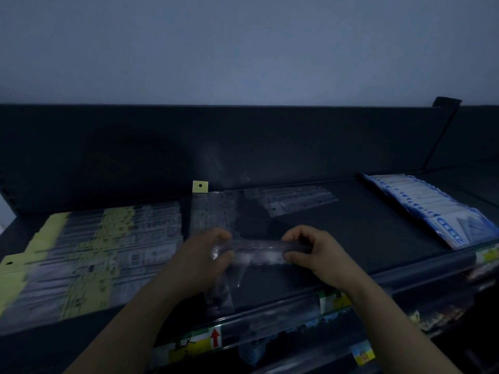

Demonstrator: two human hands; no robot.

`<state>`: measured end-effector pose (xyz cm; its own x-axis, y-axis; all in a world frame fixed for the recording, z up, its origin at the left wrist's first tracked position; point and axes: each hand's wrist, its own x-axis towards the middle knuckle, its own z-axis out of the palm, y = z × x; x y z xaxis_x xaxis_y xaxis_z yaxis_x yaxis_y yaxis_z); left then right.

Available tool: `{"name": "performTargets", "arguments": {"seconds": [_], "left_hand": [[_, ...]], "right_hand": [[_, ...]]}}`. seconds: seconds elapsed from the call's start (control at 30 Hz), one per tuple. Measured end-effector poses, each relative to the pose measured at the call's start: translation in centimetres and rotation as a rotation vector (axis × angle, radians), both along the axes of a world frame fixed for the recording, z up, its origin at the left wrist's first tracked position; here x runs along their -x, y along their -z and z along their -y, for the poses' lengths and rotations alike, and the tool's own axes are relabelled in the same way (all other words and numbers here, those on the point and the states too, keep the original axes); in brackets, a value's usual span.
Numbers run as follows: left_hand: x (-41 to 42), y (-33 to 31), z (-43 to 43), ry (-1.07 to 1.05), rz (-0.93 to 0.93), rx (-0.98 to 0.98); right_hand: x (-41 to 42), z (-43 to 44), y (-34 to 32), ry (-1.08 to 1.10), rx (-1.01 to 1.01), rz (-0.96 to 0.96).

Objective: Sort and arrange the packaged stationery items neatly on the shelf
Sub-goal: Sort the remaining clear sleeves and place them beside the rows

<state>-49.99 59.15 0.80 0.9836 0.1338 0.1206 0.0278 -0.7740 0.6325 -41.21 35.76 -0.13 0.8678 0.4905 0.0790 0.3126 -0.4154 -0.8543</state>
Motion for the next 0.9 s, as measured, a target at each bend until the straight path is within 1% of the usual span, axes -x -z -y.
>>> {"name": "performTargets", "arguments": {"seconds": [0.1, 0.13, 0.23, 0.27, 0.3, 0.4, 0.47, 0.67, 0.77, 0.9], "left_hand": [[0.3, -1.2, 0.2, -0.009, -0.030, 0.124], [0.3, -1.5, 0.4, 0.005, -0.030, 0.077], [-0.7, -1.5, 1.4, 0.073, 0.013, -0.220], [-1.2, -1.5, 1.7, 0.084, 0.028, -0.261], [-1.8, -1.4, 2.1, 0.088, 0.033, -0.255], [-3.5, -1.8, 3.4, 0.096, 0.004, -0.159], [-5.2, -2.1, 4.6, 0.102, 0.022, -0.141], [-12.3, -1.8, 8.7, 0.025, -0.009, -0.066], [-15.5, -1.2, 10.3, -0.051, -0.012, -0.129], [-17.9, 0.0, 11.5, -0.166, -0.083, -0.221]], "right_hand": [[-0.6, 1.1, -0.4, 0.013, -0.027, -0.037], [-0.7, 1.6, -0.5, 0.013, -0.037, -0.043], [-1.3, 2.5, -0.7, -0.011, -0.048, -0.048], [-1.5, 2.9, -0.9, -0.021, -0.050, -0.055], [-1.9, 3.3, -1.1, -0.030, -0.051, -0.063], [-3.7, 5.2, -2.0, -0.043, -0.014, -0.064], [-5.5, 6.4, -2.6, -0.051, 0.005, -0.058], [-13.9, 9.3, -3.4, -0.068, 0.019, -0.047], [-17.9, 9.5, -3.3, -0.092, 0.065, -0.050], [-21.6, 8.7, -2.6, -0.180, 0.192, -0.014]]}}
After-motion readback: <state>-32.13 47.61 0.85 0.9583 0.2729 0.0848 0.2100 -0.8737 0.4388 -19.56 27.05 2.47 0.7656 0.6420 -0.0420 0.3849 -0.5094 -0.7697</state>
